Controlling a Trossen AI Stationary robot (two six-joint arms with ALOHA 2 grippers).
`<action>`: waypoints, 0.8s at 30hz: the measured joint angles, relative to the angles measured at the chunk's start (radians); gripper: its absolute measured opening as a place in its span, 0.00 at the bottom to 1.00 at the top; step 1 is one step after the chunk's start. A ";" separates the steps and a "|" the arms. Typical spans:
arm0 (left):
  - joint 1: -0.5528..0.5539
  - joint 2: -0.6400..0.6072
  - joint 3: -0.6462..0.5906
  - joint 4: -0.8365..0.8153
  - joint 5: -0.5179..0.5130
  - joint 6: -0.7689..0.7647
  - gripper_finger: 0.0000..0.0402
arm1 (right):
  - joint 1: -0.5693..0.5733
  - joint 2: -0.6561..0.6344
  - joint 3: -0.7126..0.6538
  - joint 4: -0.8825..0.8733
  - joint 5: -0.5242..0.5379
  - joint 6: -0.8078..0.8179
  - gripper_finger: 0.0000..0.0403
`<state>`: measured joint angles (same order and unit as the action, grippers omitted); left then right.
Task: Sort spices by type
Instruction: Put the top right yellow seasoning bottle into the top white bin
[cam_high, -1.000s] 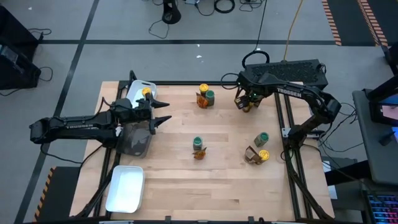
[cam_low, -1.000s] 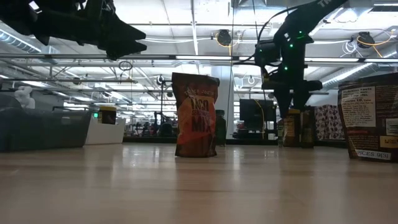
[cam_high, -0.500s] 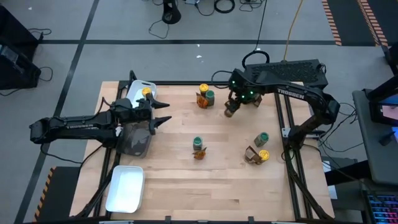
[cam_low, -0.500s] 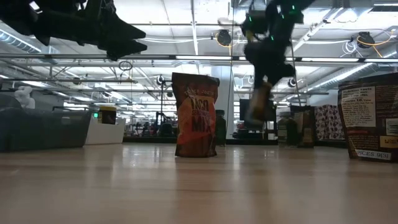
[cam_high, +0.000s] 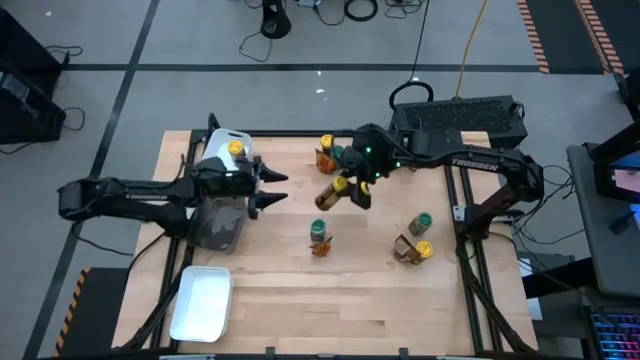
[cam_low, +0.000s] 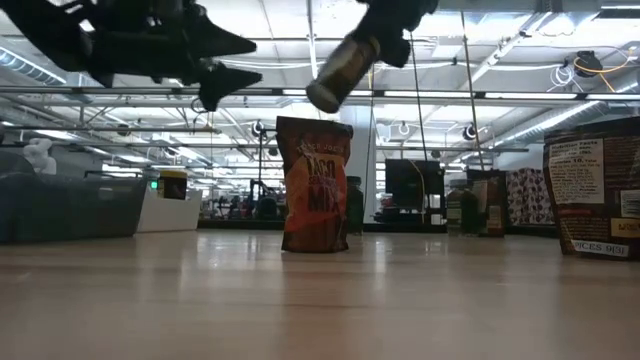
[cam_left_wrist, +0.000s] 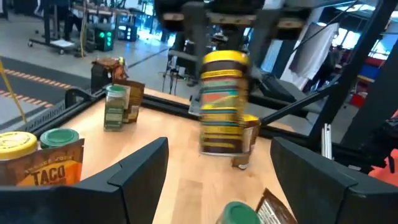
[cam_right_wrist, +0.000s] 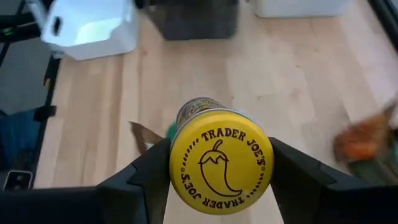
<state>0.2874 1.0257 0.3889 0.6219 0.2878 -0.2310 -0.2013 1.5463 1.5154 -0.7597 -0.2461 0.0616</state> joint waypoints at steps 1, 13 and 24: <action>0.000 0.021 0.012 -0.001 0.000 0.000 0.71 | 0.012 0.000 0.000 0.003 0.002 -0.003 0.51; -0.044 0.265 0.198 -0.002 0.149 0.001 0.71 | 0.100 0.014 0.000 0.053 0.008 -0.020 0.51; -0.103 0.420 0.306 -0.002 0.231 0.007 0.71 | 0.118 0.068 0.000 0.092 0.010 -0.048 0.51</action>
<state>0.1841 1.4460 0.6953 0.6204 0.5186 -0.2235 -0.0830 1.6146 1.5151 -0.6675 -0.2361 0.0132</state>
